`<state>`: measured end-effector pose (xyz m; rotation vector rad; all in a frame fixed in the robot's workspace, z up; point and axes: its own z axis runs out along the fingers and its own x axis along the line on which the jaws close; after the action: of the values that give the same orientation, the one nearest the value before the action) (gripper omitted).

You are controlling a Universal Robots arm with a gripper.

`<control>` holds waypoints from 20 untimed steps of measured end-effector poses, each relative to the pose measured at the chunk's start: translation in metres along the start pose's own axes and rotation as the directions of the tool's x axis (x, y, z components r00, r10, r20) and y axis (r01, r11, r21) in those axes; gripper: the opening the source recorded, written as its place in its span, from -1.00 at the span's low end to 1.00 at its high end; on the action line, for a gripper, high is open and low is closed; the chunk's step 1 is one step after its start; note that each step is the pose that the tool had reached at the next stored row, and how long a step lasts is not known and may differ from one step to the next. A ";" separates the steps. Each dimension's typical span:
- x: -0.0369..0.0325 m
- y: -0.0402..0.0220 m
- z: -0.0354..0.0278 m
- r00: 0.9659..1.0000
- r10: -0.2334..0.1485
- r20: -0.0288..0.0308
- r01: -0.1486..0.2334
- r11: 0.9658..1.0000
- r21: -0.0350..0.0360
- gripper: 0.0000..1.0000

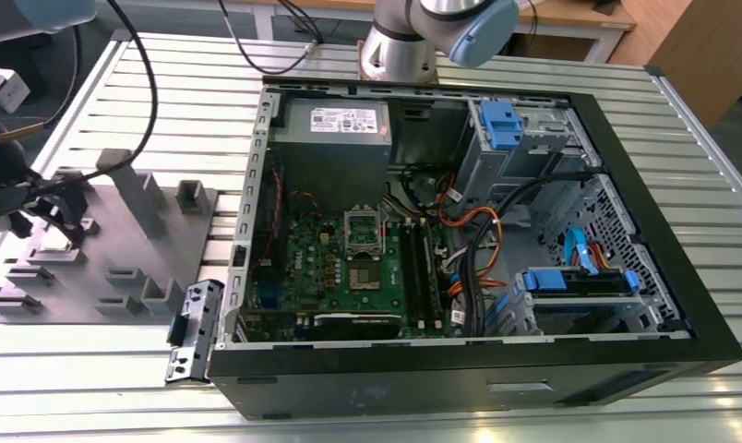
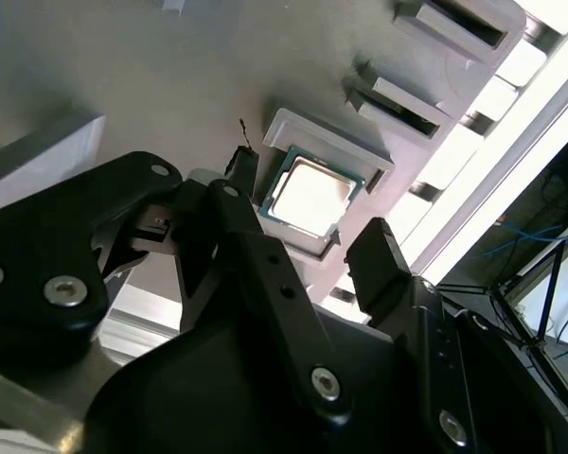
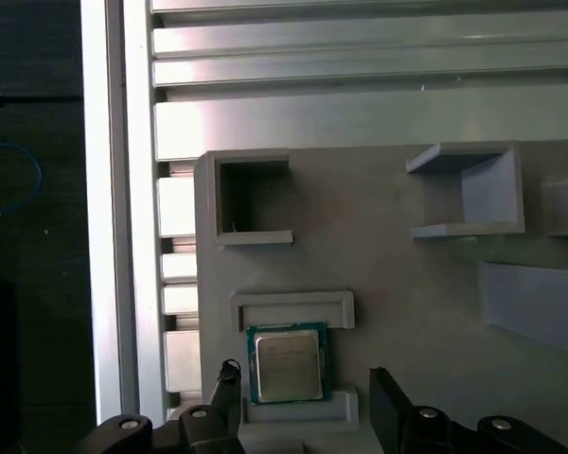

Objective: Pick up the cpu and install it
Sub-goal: 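Pick up the cpu and move it towards the insertion slot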

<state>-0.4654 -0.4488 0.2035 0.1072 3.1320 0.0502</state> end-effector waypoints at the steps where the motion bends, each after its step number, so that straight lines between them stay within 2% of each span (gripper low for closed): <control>1: 0.0000 -0.0001 0.0018 1.000 -0.001 0.000 0.001 1.000 0.000 0.29; 7: 0.0001 -0.0003 0.0103 1.000 -0.011 0.000 0.011 1.000 0.000 0.29; 20: 0.0003 0.0014 0.0124 0.999 -0.047 -0.001 0.047 0.999 0.000 0.29</control>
<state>-0.4655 -0.4470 0.1912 0.0339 3.1343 0.0506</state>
